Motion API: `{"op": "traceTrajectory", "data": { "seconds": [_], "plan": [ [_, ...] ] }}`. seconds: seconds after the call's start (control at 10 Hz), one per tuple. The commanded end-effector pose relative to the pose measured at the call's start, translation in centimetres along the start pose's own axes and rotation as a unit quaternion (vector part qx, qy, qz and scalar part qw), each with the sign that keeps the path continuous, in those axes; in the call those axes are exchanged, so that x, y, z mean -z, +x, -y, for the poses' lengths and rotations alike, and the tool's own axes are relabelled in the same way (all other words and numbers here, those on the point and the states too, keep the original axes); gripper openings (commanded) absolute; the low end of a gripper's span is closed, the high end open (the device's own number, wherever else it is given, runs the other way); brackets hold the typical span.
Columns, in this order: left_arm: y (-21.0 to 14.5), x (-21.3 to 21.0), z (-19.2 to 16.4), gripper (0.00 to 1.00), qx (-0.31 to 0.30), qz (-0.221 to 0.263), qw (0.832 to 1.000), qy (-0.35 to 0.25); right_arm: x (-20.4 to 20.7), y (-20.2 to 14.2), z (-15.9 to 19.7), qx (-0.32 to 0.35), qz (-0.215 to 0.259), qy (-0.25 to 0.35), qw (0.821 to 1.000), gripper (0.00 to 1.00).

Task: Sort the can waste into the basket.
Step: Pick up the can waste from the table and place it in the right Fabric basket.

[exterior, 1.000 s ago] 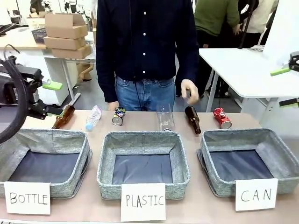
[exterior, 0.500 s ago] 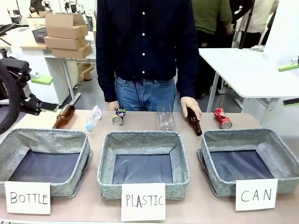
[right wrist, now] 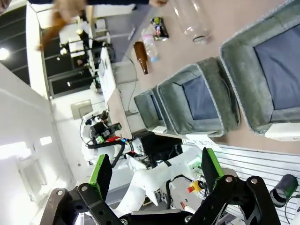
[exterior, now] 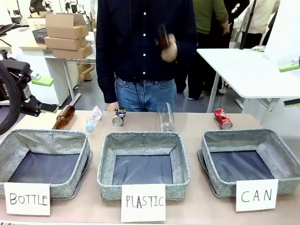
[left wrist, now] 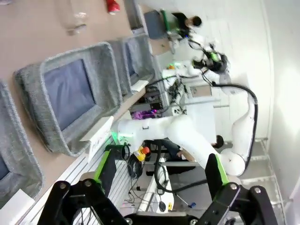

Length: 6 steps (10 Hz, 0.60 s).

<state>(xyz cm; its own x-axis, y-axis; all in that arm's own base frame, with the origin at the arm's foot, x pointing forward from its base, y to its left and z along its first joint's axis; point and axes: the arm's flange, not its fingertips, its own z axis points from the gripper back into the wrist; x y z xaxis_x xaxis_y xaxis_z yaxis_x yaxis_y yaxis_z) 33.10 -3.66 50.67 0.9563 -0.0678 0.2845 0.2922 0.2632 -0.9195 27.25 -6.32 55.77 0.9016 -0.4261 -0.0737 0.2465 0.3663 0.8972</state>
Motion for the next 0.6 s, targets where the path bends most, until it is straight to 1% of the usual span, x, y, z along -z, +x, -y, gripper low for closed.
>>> {"op": "traceTrajectory", "data": {
  "seconds": [0.0,0.1,0.2,0.3,0.4,0.5],
  "plan": [
    [6.6,1.8,-0.1,1.0,-0.062,-0.012,0.994,0.086,0.0,0.2,-0.1,-0.01,-0.003,0.014,1.0,1.0],
    [9.4,2.3,-0.9,1.0,-0.082,-0.026,0.991,0.1,0.0,0.2,-0.1,-0.01,-0.003,0.014,1.0,1.0],
    [11.5,3.0,-1.8,1.0,-0.095,-0.023,0.987,0.127,0.0,0.2,-0.1,-0.01,-0.003,0.014,1.0,1.0],
    [13.4,3.6,-2.6,1.0,-0.156,0.023,0.982,0.102,0.0,0.2,-0.1,-0.01,-0.003,0.014,1.0,1.0],
    [8.9,3.2,-1.4,1.0,-0.067,-0.004,0.993,0.1,0.0,0.2,-0.1,-0.01,-0.003,0.014,1.0,1.0],
    [11.6,3.8,-2.6,1.0,-0.104,0.007,0.988,0.112,0.0,0.2,-0.1,-0.01,-0.003,0.014,1.0,1.0]
  ]
}}
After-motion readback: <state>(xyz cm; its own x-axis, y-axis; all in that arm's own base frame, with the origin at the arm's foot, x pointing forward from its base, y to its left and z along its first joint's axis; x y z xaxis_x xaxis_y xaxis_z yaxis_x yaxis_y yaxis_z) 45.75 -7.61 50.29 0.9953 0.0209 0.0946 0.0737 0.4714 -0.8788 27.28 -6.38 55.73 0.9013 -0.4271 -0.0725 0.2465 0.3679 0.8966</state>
